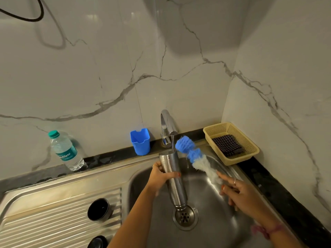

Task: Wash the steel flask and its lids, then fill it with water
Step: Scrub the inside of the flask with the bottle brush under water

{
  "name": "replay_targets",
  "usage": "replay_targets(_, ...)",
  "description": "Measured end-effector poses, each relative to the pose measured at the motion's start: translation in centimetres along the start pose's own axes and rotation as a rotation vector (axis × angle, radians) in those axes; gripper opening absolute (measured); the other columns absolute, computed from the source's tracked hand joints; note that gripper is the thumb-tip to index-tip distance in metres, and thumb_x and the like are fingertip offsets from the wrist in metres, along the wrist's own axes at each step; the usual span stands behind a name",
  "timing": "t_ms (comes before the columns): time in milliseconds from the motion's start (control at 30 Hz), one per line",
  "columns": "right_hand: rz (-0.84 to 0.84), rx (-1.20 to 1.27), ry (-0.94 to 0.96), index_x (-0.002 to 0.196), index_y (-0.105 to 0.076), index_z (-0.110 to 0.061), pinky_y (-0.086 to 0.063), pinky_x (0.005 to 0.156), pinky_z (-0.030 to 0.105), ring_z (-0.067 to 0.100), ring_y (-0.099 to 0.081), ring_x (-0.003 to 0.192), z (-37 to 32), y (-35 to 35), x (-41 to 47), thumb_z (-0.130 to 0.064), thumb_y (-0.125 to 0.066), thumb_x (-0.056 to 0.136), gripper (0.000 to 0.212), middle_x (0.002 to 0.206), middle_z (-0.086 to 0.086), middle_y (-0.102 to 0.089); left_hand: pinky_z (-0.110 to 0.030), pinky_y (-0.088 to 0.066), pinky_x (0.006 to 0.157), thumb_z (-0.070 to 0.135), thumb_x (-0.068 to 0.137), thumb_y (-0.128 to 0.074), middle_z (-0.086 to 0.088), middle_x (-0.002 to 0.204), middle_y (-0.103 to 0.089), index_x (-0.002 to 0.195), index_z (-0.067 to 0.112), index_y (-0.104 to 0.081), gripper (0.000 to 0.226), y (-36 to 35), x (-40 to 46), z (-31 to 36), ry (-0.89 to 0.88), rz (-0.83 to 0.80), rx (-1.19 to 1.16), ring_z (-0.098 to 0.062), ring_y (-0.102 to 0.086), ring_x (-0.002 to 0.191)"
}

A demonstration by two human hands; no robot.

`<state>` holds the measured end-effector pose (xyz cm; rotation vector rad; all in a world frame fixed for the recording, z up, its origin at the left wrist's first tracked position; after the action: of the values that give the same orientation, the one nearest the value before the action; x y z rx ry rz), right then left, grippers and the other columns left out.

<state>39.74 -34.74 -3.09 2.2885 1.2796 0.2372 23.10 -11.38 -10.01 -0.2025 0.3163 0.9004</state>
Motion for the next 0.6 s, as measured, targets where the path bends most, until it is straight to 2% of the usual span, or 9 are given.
replay_targets(67,0.011,0.004,0.051,0.123,-0.046,-0.049,-0.048,0.046,0.018,0.004,-0.061,0.054,-0.5,-1.0,-0.4,-0.009,-0.058,0.093,0.050,0.086,-0.004,-0.068,-0.052,-0.056,0.091,0.018,0.046,-0.097,-0.012,0.122,-0.063,0.132,0.017,-0.044,0.101,-0.2,-0.1,-0.3,0.026,-0.002,-0.130,-0.030,-0.068,0.106)
replay_targets(133,0.028,-0.029,0.108,0.130,-0.035,-0.053,-0.052,0.053,0.019,0.008,-0.066,0.064,-0.3,-2.0,-0.7,-0.009,-0.058,0.093,0.063,0.098,-0.010,-0.065,-0.052,-0.057,0.088,0.012,0.056,-0.093,-0.019,0.123,-0.064,0.132,0.010,-0.048,0.088,-0.5,-0.3,-0.3,0.037,-0.020,-0.282,-0.033,-0.069,0.104)
replay_targets(233,0.048,-0.049,0.112,0.138,-0.022,-0.056,-0.058,0.067,0.033,0.012,-0.067,0.070,0.1,-3.2,-1.2,-0.034,-0.061,0.090,0.066,0.096,-0.014,-0.067,-0.047,-0.058,0.083,0.012,0.068,-0.081,-0.019,0.125,-0.064,0.129,0.010,-0.053,0.067,-0.9,-1.1,-0.4,0.054,-0.049,-0.419,-0.035,-0.066,0.108)
replay_targets(300,0.076,0.006,0.071,0.140,-0.030,-0.048,-0.056,0.067,0.032,0.009,-0.061,0.067,0.1,-3.4,-0.7,-0.056,-0.052,0.087,0.057,0.089,-0.007,-0.068,-0.046,-0.057,0.084,0.017,0.071,-0.078,-0.016,0.125,-0.064,0.129,0.014,-0.054,0.062,-1.4,-1.6,-0.6,0.059,-0.043,-0.471,-0.034,-0.064,0.111)
replay_targets(333,0.085,0.002,0.059,0.140,-0.038,-0.042,-0.051,0.063,0.027,0.008,-0.057,0.064,-0.4,-3.5,-0.6,-0.056,-0.049,0.087,0.055,0.084,0.000,-0.066,-0.047,-0.057,0.086,0.020,0.073,-0.076,-0.016,0.125,-0.064,0.129,0.015,-0.054,0.060,-1.6,-1.7,-0.8,0.059,-0.032,-0.496,-0.033,-0.064,0.112)
replay_targets(367,0.085,-0.010,0.068,0.139,-0.045,-0.036,-0.046,0.059,0.020,0.005,-0.055,0.063,-0.9,-3.7,-0.4,-0.049,-0.048,0.090,0.050,0.079,0.002,-0.063,-0.048,-0.056,0.088,0.022,0.076,-0.075,-0.015,0.125,-0.064,0.129,0.017,-0.054,0.058,-1.8,-1.9,-1.0,0.056,-0.022,-0.521,-0.033,-0.063,0.113)
replay_targets(433,0.087,-0.057,0.128,0.135,-0.052,-0.023,-0.042,0.060,0.007,-0.009,-0.056,0.070,-1.9,-3.8,-0.6,-0.024,-0.053,0.097,0.038,0.076,-0.015,-0.052,-0.049,-0.056,0.087,0.026,0.081,-0.073,-0.015,0.126,-0.063,0.130,0.018,-0.053,0.054,-2.2,-2.1,-1.5,0.062,0.017,-0.568,-0.034,-0.062,0.114)
replay_targets(500,0.116,-0.139,0.157,0.139,-0.044,-0.015,-0.039,0.065,0.000,-0.021,-0.052,0.080,-2.4,-3.8,-0.8,-0.009,-0.054,0.096,0.044,0.079,-0.020,-0.045,-0.050,-0.057,0.086,0.033,0.081,-0.074,-0.017,0.127,-0.062,0.132,0.018,-0.052,0.058,-2.6,-2.0,-2.1,0.083,0.048,-0.601,-0.035,-0.063,0.115)
replay_targets(600,0.110,-0.206,0.178,0.140,-0.045,-0.016,-0.038,0.065,0.000,-0.010,-0.054,0.078,-0.7,-3.9,-1.8,-0.003,-0.055,0.094,0.049,0.084,-0.009,-0.051,-0.055,-0.053,0.095,0.047,0.073,-0.080,-0.017,0.127,-0.065,0.135,0.020,-0.050,0.074,-3.2,-1.6,-2.6,0.106,0.084,-0.659,-0.036,-0.065,0.113)
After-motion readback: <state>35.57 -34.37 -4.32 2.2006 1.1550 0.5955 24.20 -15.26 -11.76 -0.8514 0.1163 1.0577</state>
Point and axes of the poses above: each hand's wrist, its own x-axis towards the middle knuckle, its own y-axis out of the back of the hand, z = x × y, the point moved 4 cm from there along x, towards the middle knuckle
